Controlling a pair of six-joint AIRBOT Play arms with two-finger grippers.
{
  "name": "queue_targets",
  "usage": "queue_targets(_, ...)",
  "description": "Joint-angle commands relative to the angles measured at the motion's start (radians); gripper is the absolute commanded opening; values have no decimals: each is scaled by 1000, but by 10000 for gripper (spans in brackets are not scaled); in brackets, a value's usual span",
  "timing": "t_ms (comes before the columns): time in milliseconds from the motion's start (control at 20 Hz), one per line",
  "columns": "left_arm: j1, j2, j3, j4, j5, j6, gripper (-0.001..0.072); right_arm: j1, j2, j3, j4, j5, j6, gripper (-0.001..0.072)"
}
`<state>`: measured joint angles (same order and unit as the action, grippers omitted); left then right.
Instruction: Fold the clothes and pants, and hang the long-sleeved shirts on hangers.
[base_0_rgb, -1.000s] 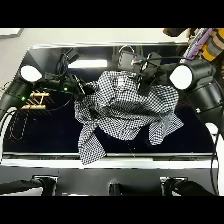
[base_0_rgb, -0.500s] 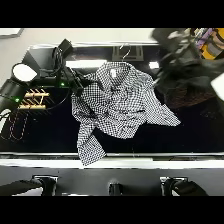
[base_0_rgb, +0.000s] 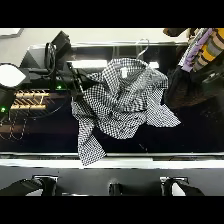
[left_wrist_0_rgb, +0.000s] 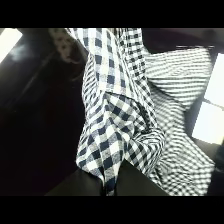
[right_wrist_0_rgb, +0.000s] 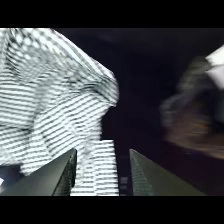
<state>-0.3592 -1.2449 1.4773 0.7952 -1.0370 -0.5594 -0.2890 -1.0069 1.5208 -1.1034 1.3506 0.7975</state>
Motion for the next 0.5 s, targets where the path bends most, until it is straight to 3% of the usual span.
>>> queue_targets(0, -19, 19, 0, 1, -63, 2, 16, -92, -117, 0, 220, 85, -264, 435)
queue_targets(50, -22, 19, 0, 1, -63, 3, 16, -92, -159, 0, 247, 57, -317, 439)
queue_targets(150, -23, 19, 0, 1, -63, 3, 18, -92, -222, 0, 288, 4, -327, 578)
queue_targets(200, -23, 19, 0, 1, -63, 2, 19, -92, -248, 0, 289, 17, -327, 609)
queue_targets(350, -23, 18, 0, 1, -63, 3, 19, -87, -308, 0, 297, 50, -386, 619)
queue_targets(450, -23, 16, 0, 2, -63, 3, 19, -78, -346, 0, 320, 82, -514, 619)
